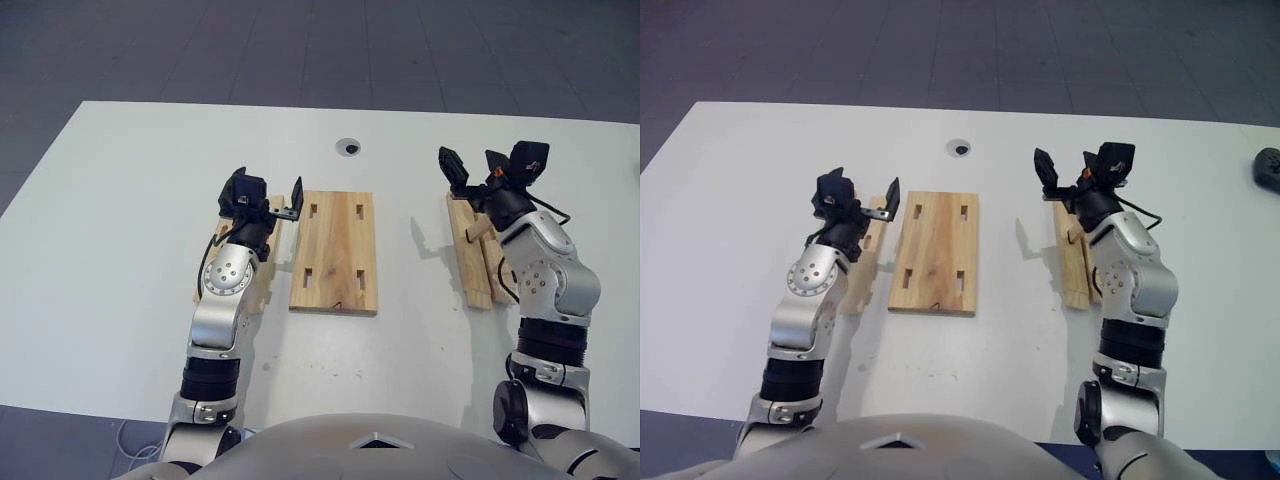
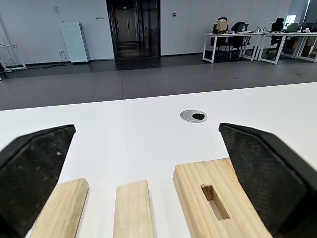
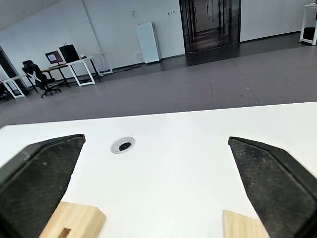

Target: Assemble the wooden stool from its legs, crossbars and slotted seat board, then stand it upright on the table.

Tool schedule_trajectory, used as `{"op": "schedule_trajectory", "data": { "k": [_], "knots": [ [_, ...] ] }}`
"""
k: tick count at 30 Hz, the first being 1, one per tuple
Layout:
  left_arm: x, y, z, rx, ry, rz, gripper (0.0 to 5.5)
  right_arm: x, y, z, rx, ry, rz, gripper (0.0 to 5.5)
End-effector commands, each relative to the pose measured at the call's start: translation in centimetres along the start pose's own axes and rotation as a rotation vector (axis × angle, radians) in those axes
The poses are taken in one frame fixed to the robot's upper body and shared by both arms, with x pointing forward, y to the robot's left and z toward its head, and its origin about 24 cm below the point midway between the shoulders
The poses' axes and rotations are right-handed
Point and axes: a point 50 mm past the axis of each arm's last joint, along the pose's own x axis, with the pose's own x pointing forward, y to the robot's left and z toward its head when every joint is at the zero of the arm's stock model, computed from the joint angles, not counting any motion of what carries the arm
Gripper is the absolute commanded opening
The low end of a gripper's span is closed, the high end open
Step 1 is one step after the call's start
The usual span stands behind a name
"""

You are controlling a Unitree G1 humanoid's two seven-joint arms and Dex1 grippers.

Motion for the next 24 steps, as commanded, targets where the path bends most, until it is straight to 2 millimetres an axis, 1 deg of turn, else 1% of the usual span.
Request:
{"op": "schedule_trajectory", "data": {
  "k": [1,5,7,9,11,12,13,16,17,18,19,20,24],
  "knots": [
    [0.0,0.0,-0.2,0.007,0.013,-0.006,5.40,0.4,-0.1,3.4,0.008,-0.148,0.012,5.39],
    [0.0,0.0,-0.2,0.008,0.013,-0.009,5.40,0.6,0.1,6.2,-0.006,-0.251,0.020,5.39],
    [0.0,-0.1,-0.2,0.008,0.013,-0.010,5.40,0.7,0.1,7.2,-0.028,-0.277,0.008,5.39],
    [0.0,-0.1,-0.2,0.008,0.013,-0.010,5.40,0.7,0.0,7.6,-0.039,-0.288,0.003,5.39],
    [0.0,0.0,-0.2,0.007,0.013,-0.008,5.40,0.8,-0.1,7.4,-0.049,-0.268,0.001,5.39],
    [0.0,0.0,-0.2,0.006,0.013,-0.007,5.40,0.9,-0.2,6.8,-0.057,-0.236,-0.001,5.39],
    [0.0,0.0,-0.2,0.006,0.013,-0.006,5.40,0.9,-0.4,5.7,-0.065,-0.177,-0.008,5.39],
    [0.0,-0.1,-0.2,0.005,0.013,-0.007,5.40,0.1,-1.8,-0.3,-0.096,0.117,-0.052,5.39],
    [0.0,-0.1,-0.2,0.005,0.013,-0.004,5.40,-0.7,-1.8,-2.5,-0.128,0.226,-0.042,5.39],
    [0.0,0.0,-0.2,0.005,0.012,-0.001,5.40,-1.4,-1.8,-3.9,-0.146,0.305,-0.034,5.39],
    [0.0,0.0,-0.2,0.005,0.012,0.001,5.40,-1.8,-1.7,-4.7,-0.172,0.342,-0.031,5.39],
    [0.0,0.1,-0.3,0.005,0.013,0.003,5.40,-2.0,-1.7,-5.0,-0.177,0.351,-0.041,5.39],
    [-0.1,-0.1,-0.4,0.001,0.018,-0.002,5.40,-1.3,-1.7,-3.5,-0.175,0.259,-0.057,5.39]
  ]
}}
